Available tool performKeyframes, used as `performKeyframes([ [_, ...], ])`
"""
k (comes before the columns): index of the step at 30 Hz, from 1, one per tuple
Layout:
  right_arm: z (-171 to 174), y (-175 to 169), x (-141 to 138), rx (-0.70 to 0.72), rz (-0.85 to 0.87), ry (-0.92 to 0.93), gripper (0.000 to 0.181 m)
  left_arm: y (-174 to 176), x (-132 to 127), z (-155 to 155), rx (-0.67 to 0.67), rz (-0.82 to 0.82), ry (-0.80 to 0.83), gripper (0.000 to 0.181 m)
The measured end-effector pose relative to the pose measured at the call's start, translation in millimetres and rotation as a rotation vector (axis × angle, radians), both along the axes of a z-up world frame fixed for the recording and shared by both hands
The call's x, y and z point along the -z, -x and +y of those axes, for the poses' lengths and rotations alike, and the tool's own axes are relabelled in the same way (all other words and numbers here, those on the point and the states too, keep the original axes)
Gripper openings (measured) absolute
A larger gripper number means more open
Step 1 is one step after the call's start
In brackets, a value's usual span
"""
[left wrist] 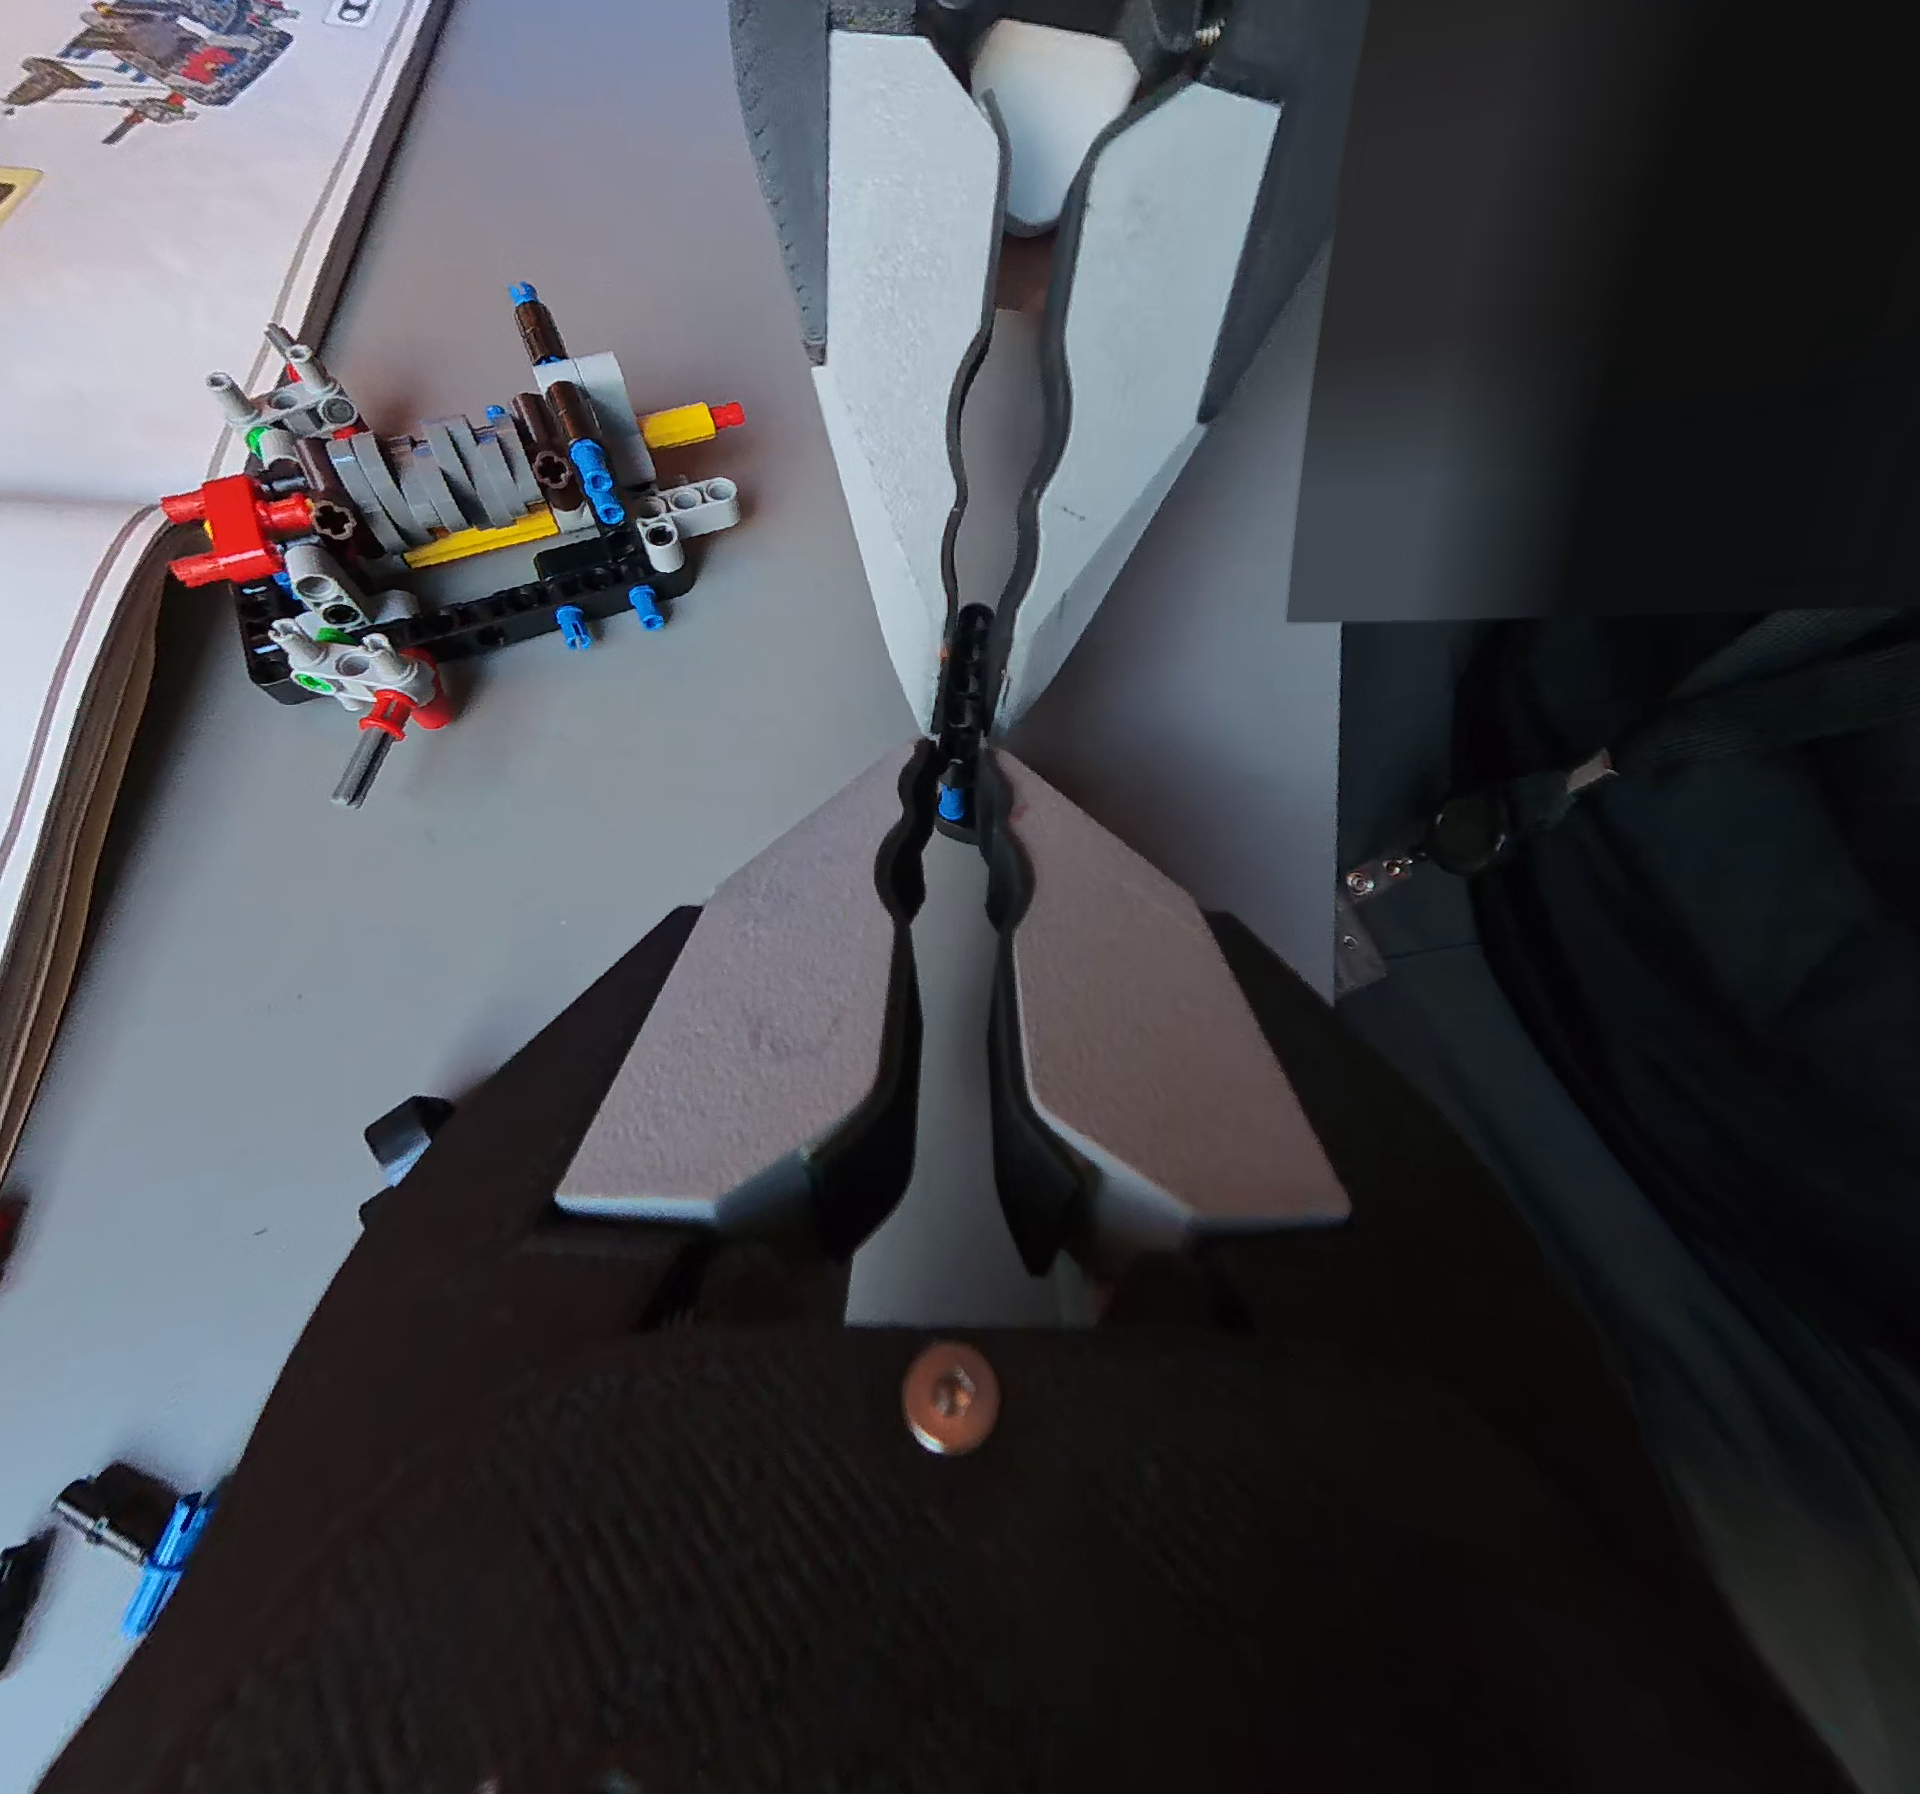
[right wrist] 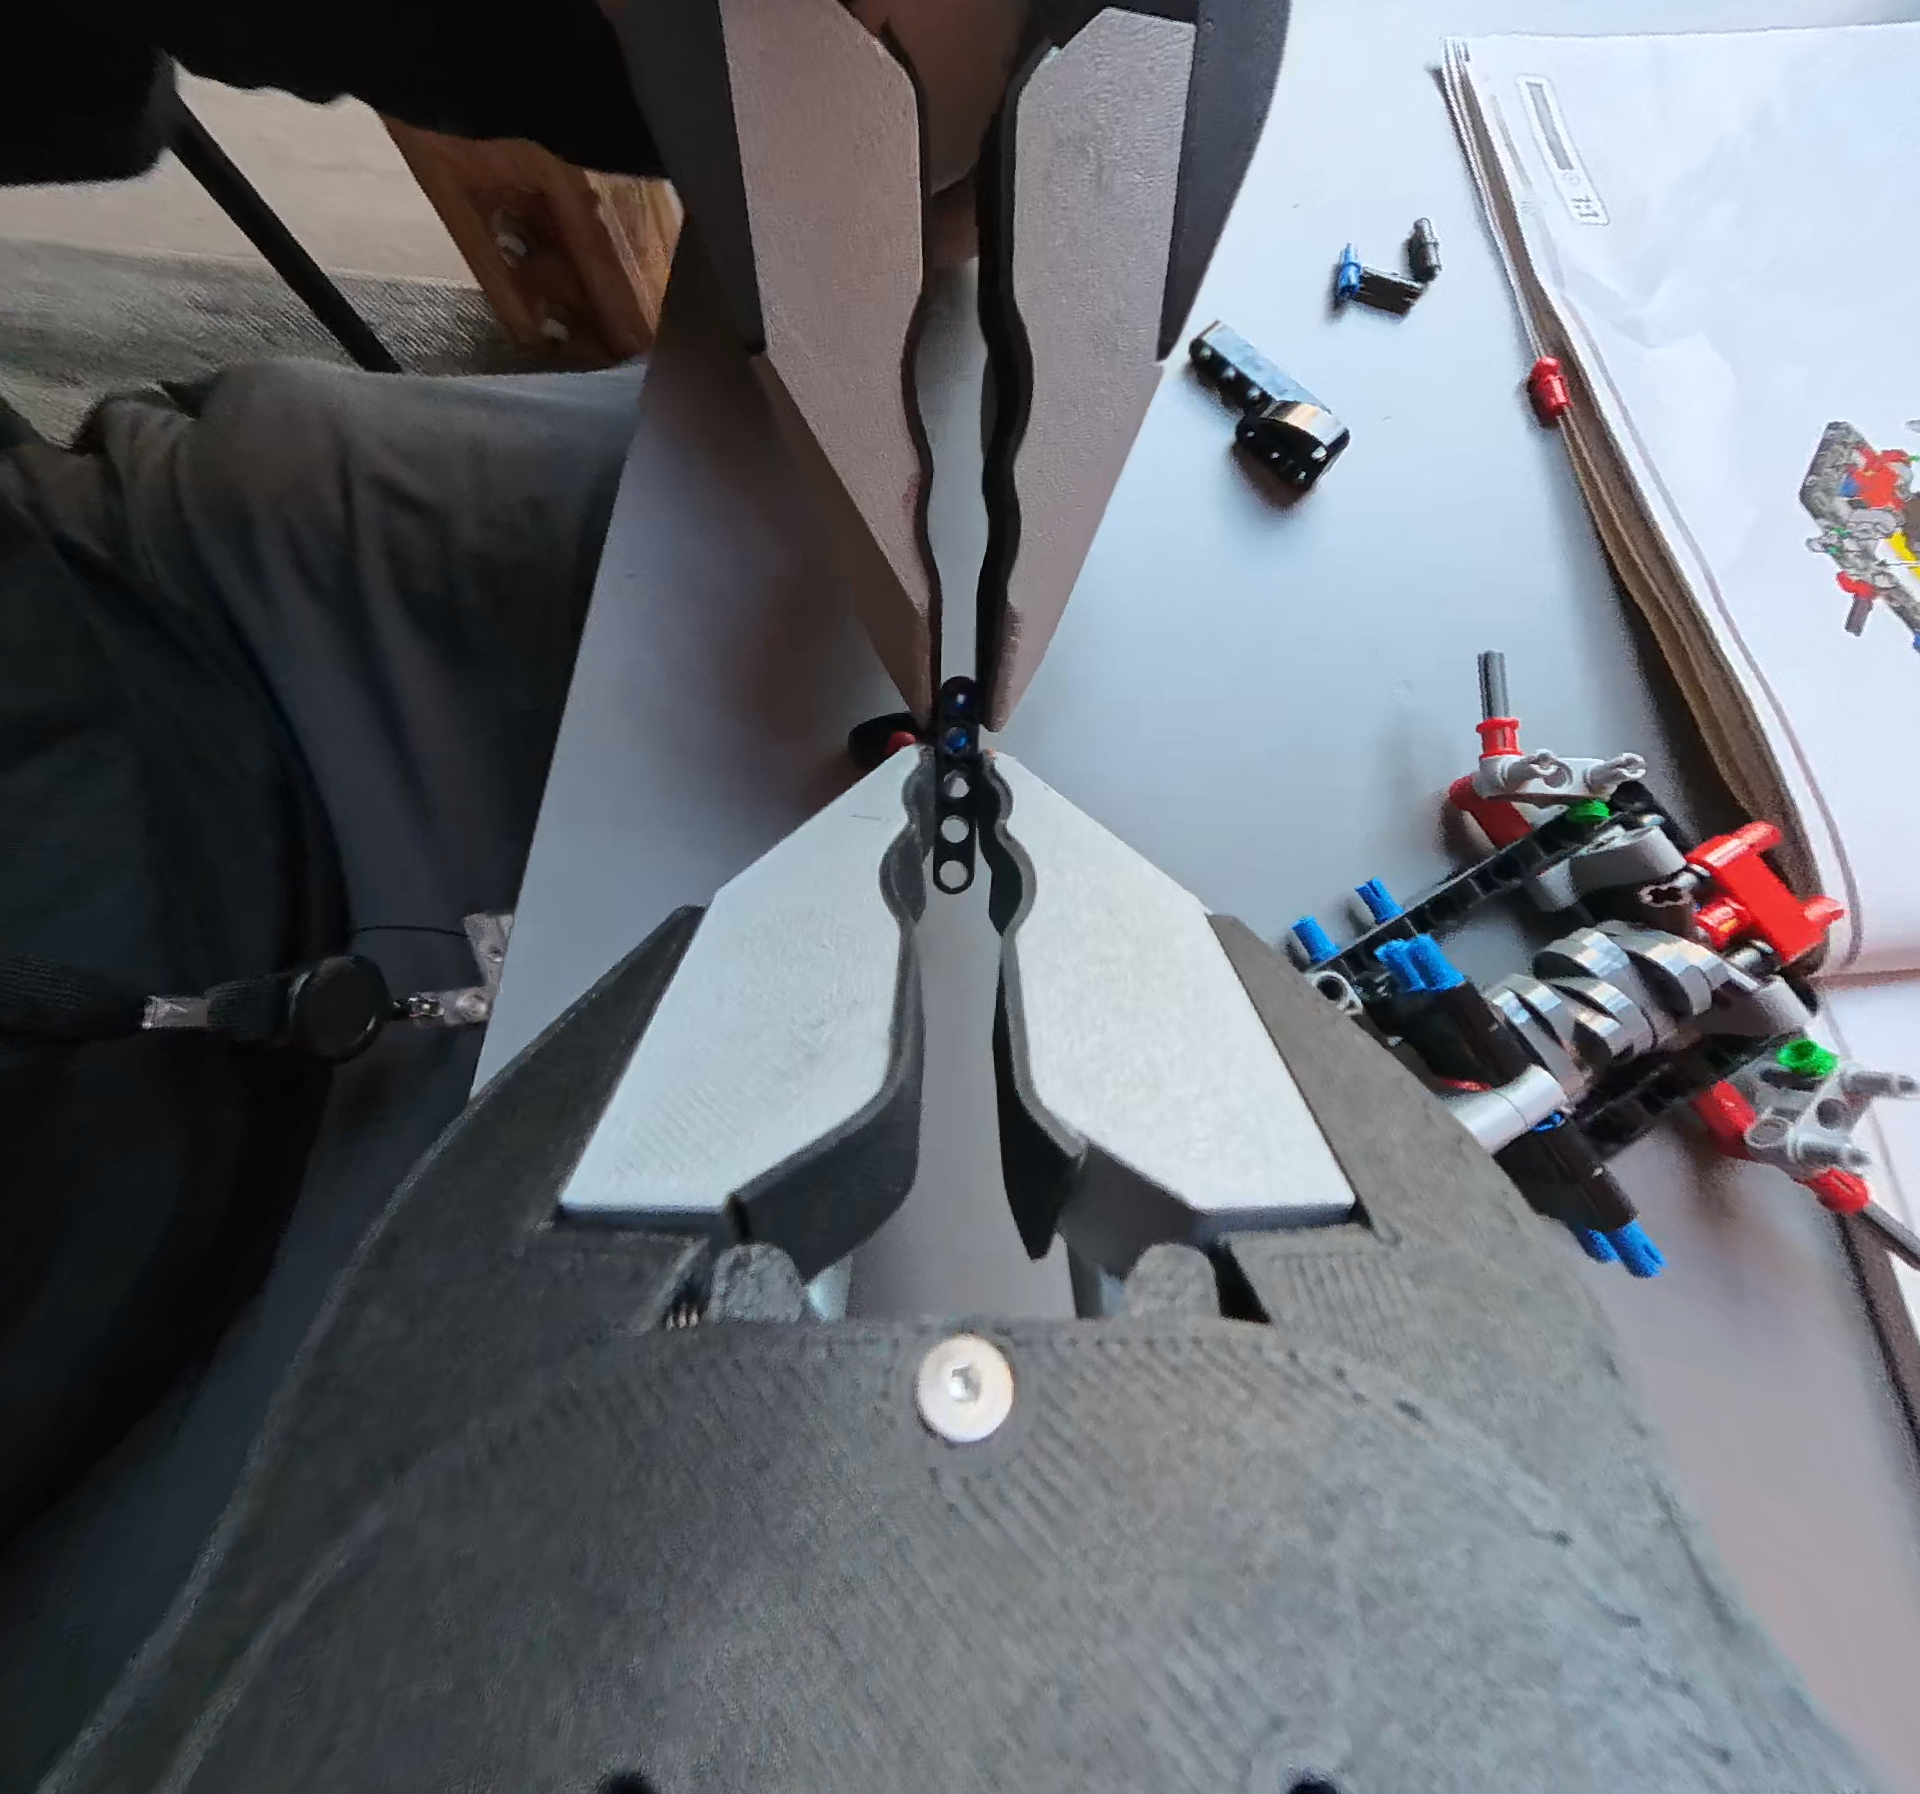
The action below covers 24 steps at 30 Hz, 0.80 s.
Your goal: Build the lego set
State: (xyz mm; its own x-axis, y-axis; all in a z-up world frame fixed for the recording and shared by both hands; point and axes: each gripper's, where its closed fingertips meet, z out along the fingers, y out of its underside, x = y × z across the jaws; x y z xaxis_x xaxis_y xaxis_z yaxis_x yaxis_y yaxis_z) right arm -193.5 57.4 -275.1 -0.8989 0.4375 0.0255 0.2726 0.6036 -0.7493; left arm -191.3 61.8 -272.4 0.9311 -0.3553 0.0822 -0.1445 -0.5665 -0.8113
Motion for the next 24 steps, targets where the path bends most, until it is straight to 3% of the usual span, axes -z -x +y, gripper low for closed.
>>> performKeyframes([
  [13,-4.3,-0.7,-4.5,-0.024,-0.008,0.056,0.005,-1.7,-1.3,-1.8,-0.007,-0.014,0.000,0.005],
  [19,-4.4,-0.7,-5.2,-0.023,-0.001,0.049,0.005,-1.9,6.2,-3.3,-0.012,0.009,0.044,0.013],
  [24,-3.9,-0.6,-4.5,-0.020,-0.009,0.049,0.005,-1.9,13.7,-3.0,-0.013,0.027,0.089,0.003],
])
